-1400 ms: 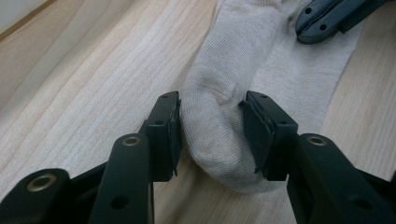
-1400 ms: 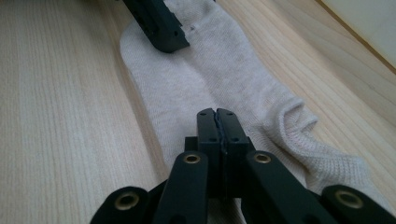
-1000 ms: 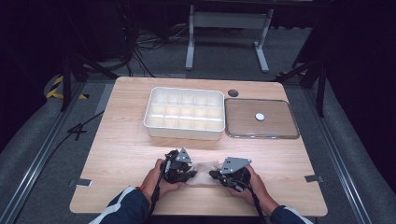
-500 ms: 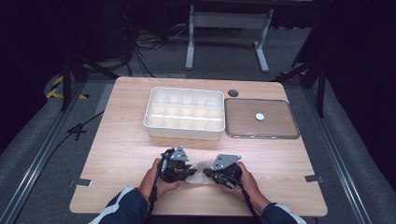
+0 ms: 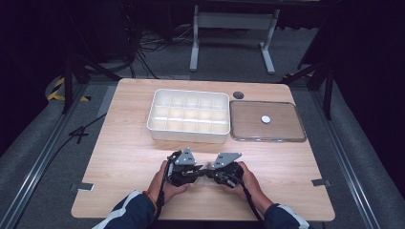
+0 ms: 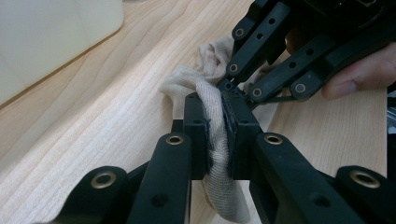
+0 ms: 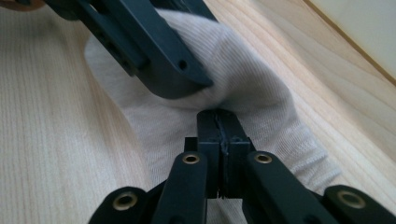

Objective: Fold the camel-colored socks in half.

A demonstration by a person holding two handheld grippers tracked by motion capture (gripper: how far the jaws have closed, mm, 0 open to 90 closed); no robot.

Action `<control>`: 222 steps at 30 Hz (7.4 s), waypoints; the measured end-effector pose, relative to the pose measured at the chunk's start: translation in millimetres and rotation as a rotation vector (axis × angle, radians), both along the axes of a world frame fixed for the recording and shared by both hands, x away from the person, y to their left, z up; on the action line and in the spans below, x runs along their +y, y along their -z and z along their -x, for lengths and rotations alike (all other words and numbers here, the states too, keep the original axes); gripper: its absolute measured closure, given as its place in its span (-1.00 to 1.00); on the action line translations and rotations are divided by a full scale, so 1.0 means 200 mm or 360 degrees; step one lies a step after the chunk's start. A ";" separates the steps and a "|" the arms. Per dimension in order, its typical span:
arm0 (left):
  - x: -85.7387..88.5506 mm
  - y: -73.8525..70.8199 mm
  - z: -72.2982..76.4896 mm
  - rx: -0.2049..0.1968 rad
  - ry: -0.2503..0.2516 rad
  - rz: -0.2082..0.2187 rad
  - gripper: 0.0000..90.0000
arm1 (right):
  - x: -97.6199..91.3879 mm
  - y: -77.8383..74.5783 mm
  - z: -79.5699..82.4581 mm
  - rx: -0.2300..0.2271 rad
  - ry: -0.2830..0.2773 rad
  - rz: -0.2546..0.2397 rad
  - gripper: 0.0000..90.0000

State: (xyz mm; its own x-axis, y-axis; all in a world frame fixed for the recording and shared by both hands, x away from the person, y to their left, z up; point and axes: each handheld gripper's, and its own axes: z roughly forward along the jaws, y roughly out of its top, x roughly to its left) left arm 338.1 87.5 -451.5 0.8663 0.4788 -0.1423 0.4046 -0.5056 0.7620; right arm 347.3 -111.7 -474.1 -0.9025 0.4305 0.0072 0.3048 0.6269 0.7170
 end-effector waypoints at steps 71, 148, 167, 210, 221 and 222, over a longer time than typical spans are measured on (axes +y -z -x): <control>-0.37 0.07 -0.08 -0.0007 -0.0121 -0.0094 0.77 | -0.38 -0.02 -0.05 0.0047 0.0197 0.0059 0.63; -0.26 0.13 -0.21 -0.0112 -0.0020 -0.0160 0.61 | -0.32 -0.03 -0.01 -0.0030 0.0068 0.0060 0.93; -0.12 0.11 -0.08 0.0010 -0.0060 -0.0173 0.11 | -0.31 -0.03 0.00 -0.0062 0.0098 0.0099 0.92; -0.15 0.11 -0.08 0.0174 -0.0113 -0.0049 0.81 | -0.28 -0.05 0.00 -0.0057 0.0060 0.0165 0.86; -0.16 0.05 -0.04 0.0041 -0.0032 0.0080 0.82 | -0.24 -0.05 -0.03 -0.0057 0.0057 0.0189 0.88; -0.16 0.05 -0.04 0.0032 -0.0027 0.0073 0.82 | -0.23 -0.05 -0.03 -0.0067 0.0059 0.0192 0.89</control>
